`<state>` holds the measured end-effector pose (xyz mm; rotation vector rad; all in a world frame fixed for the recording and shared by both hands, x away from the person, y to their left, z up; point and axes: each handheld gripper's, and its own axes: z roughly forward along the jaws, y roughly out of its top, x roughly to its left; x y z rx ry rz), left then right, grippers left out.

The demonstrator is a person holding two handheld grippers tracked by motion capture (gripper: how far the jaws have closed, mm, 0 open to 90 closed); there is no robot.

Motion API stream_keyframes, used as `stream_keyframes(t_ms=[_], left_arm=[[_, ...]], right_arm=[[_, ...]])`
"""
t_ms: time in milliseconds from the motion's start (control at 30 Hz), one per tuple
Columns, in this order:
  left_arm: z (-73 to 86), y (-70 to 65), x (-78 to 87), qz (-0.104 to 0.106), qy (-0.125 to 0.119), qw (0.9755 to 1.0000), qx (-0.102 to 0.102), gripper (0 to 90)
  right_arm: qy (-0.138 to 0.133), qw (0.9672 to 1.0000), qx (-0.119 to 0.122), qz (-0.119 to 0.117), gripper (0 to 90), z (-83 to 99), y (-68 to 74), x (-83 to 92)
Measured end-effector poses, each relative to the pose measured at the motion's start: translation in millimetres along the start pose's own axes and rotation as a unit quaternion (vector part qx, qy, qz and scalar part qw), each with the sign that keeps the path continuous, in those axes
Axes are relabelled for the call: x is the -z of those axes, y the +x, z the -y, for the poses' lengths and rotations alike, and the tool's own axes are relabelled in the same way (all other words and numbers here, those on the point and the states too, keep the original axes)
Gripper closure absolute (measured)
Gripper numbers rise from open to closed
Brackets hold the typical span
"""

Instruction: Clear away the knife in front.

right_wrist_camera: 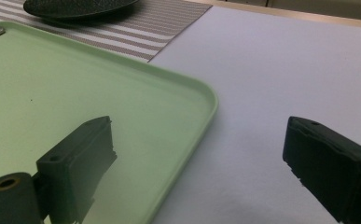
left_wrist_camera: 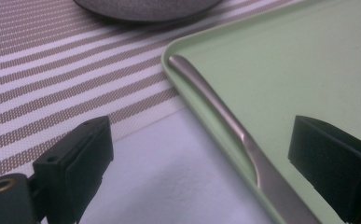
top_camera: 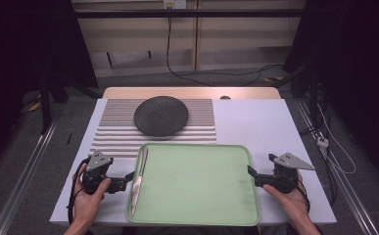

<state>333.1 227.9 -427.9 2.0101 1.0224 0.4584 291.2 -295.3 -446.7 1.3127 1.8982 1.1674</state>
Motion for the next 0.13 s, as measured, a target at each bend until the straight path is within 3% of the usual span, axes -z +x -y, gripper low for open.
stream_keyframes(t_ms=[133], left_arm=[[0.6, 2.5, 0.8, 0.002, -0.006, 1.0000, 0.005, 6.2]], right_arm=[[-0.001, 1.0000, 0.001, 0.002, 9.1, -0.3, -0.5, -0.2]])
